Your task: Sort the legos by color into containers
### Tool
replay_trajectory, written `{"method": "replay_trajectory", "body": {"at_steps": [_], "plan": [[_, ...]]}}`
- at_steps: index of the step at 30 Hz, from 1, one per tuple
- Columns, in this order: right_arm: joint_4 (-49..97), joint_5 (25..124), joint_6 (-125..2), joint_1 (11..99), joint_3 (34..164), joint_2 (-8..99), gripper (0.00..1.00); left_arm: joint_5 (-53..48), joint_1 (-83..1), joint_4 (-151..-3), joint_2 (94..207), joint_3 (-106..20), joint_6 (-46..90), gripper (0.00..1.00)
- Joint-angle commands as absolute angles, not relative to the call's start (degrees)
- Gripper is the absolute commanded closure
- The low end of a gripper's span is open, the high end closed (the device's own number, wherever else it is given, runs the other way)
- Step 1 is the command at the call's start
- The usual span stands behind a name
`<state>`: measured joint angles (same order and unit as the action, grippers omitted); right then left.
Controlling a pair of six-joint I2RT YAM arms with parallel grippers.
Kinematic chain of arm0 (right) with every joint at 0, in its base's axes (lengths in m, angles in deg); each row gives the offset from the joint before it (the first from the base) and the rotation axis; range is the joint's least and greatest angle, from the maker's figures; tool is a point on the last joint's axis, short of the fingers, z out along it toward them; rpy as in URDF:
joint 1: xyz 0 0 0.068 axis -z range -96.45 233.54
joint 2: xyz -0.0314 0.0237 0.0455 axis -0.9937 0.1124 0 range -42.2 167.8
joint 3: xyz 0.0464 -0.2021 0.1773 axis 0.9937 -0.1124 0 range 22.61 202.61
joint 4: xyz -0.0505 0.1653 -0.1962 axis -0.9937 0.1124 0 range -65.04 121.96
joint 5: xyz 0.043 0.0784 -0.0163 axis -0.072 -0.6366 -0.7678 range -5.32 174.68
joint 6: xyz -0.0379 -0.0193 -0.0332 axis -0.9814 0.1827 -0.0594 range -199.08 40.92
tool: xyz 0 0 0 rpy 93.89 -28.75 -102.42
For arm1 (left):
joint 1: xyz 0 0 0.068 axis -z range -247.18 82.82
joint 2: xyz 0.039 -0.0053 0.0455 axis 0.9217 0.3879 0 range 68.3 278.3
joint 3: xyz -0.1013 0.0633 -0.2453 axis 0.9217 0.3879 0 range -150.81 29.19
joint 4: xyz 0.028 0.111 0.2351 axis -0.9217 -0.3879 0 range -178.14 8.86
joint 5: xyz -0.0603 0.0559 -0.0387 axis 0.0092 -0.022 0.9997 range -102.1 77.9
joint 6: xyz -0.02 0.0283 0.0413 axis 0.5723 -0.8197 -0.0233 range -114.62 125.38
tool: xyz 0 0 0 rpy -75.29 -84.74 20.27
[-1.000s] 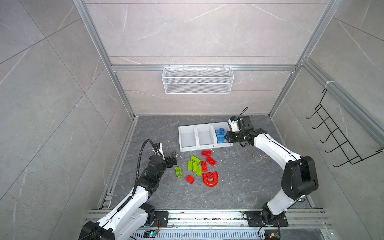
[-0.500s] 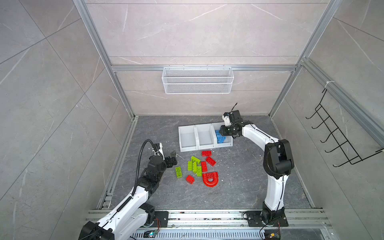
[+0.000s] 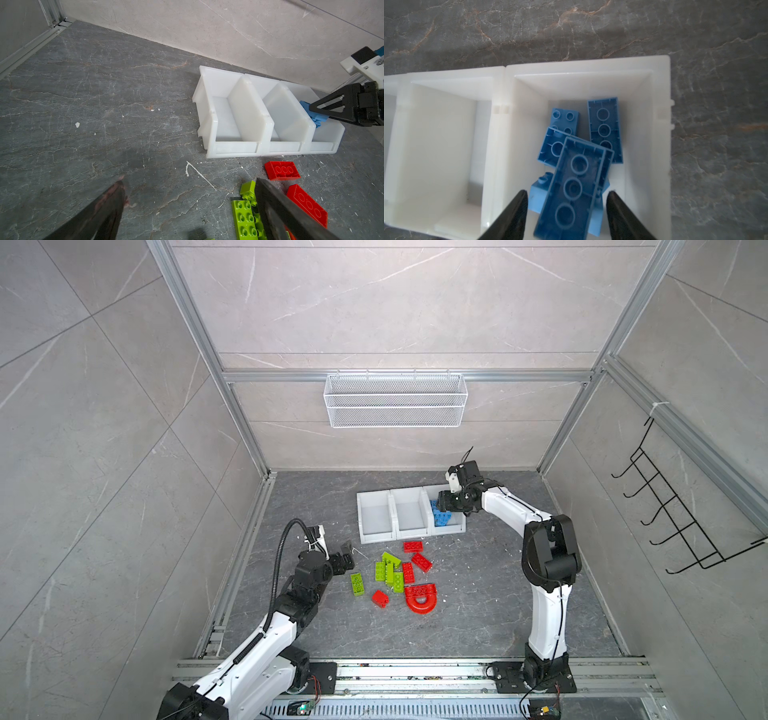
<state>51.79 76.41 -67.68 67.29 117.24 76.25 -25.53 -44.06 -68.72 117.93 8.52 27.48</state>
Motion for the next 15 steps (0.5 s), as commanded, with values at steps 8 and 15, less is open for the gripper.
{"method": "replay_trajectory", "body": {"at_steps": [8,15], "plan": [[45.50,77.92,-55.76,62.28,95.76,46.52,0.31,-25.25,-44.15,-66.54,116.41,7.79,27.00,0.01],[42.39,85.70,-51.18,45.05,79.96,34.02,0.32,-28.56,-44.29,-65.32,118.20,8.75,29.32,0.01]]}}
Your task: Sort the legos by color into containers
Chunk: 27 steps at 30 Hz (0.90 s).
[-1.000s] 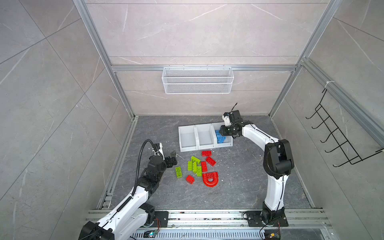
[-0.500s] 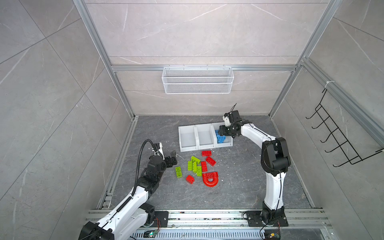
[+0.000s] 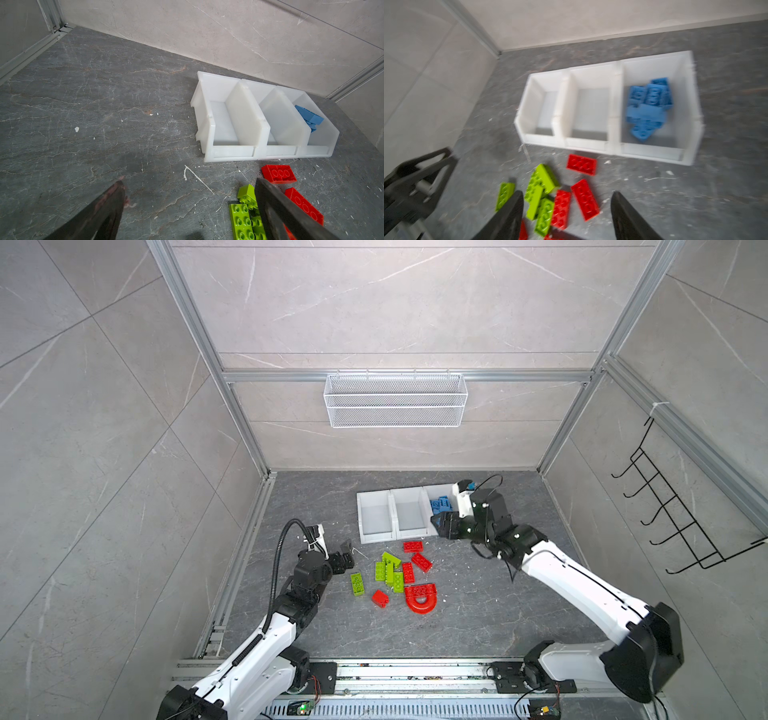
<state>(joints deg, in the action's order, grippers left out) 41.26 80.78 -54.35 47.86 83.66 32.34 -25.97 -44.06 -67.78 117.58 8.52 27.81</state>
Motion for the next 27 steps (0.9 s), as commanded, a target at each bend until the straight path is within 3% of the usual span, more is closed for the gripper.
{"method": "replay_trajectory", "body": {"at_steps": [1,13,27], "plan": [[43.95,86.57,-51.13,43.64,79.20,34.58,0.32,-28.96,-44.29,-65.09,118.60,9.01,30.06,0.01],[51.94,90.16,-47.66,29.30,75.69,39.96,0.27,-29.25,-44.34,-62.13,122.01,9.65,30.79,0.01],[37.51,78.70,-52.40,32.74,70.72,44.23,0.13,-28.71,-44.59,-63.53,120.03,9.31,30.42,0.01]]}}
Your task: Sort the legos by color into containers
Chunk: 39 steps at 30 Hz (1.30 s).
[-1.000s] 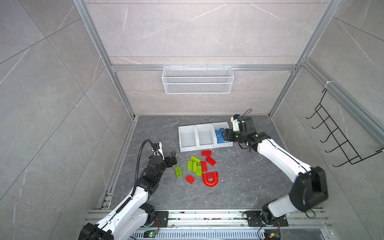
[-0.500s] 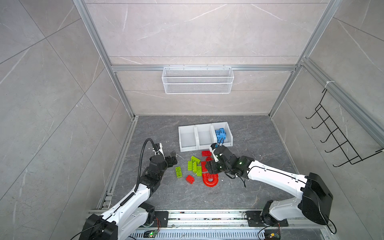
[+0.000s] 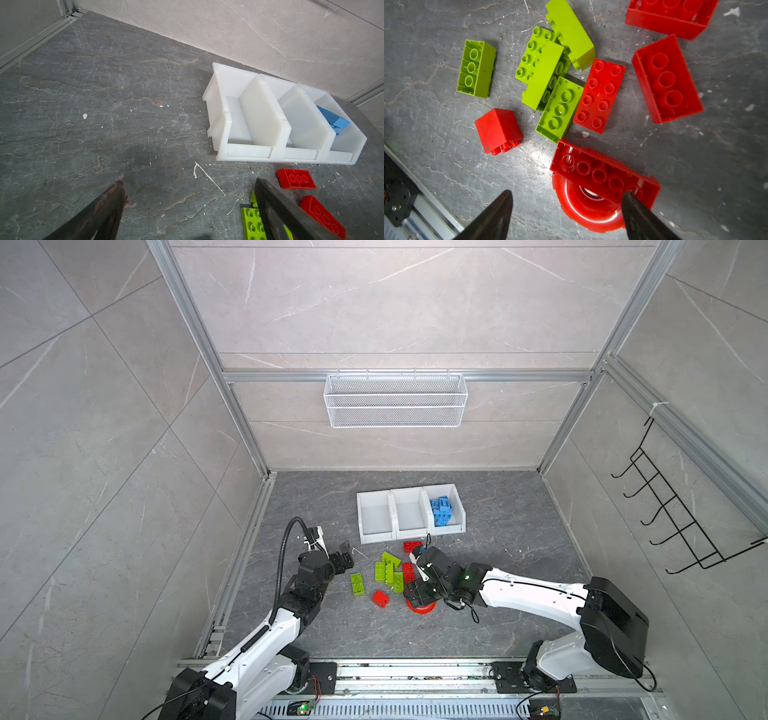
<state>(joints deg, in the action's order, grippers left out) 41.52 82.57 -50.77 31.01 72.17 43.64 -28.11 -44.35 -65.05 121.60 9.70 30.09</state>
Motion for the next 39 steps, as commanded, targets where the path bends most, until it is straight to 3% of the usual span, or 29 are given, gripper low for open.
{"method": "replay_trajectory", "body": {"at_steps": [1,5,16,26,33,39], "plan": [[36.99,77.76,-52.60,33.43,70.66,44.57,0.05,-28.68,-44.59,-63.06,119.55,9.70,30.28,0.01],[36.28,74.98,-53.33,35.61,71.23,46.45,0.05,-29.06,-44.59,-62.07,118.40,10.80,30.05,0.01],[30.44,66.16,-52.62,39.95,66.57,48.11,0.24,-28.99,-44.64,-62.06,119.01,10.48,29.76,0.01],[29.87,63.38,-46.34,39.09,56.03,36.38,0.36,-29.00,-44.68,-61.98,119.98,10.28,29.82,0.01],[46.43,78.53,-45.72,32.83,60.01,31.01,0.37,-28.84,-44.71,-62.07,120.78,9.85,29.82,0.01],[51.48,83.70,-49.47,32.66,68.85,40.15,0.40,-28.94,-44.72,-62.38,120.40,9.81,29.76,0.01]]}}
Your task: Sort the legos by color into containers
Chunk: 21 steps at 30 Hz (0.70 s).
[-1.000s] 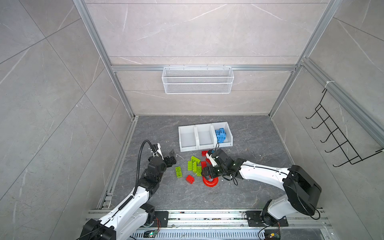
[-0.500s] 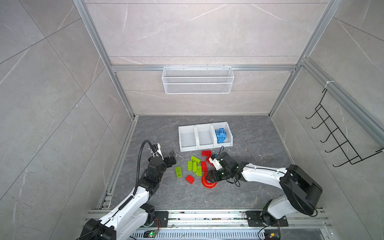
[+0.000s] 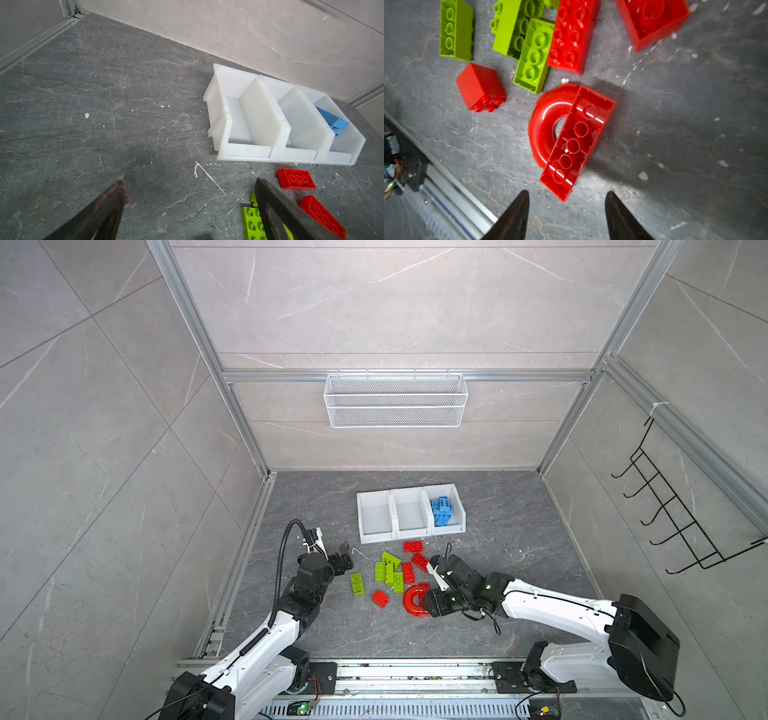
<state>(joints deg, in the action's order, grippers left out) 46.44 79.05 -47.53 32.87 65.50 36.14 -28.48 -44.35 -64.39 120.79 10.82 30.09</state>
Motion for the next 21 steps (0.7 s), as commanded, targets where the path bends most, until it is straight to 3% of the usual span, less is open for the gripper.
{"method": "replay_trajectory", "body": {"at_steps": [1,21], "plan": [[51.19,83.45,-49.77,32.49,69.95,41.90,0.40,-28.97,-44.68,-62.49,120.34,9.82,29.77,0.01],[51.13,86.79,-47.09,30.01,75.88,52.17,0.46,-27.56,-44.68,-62.69,120.47,9.55,30.27,0.01]]}}
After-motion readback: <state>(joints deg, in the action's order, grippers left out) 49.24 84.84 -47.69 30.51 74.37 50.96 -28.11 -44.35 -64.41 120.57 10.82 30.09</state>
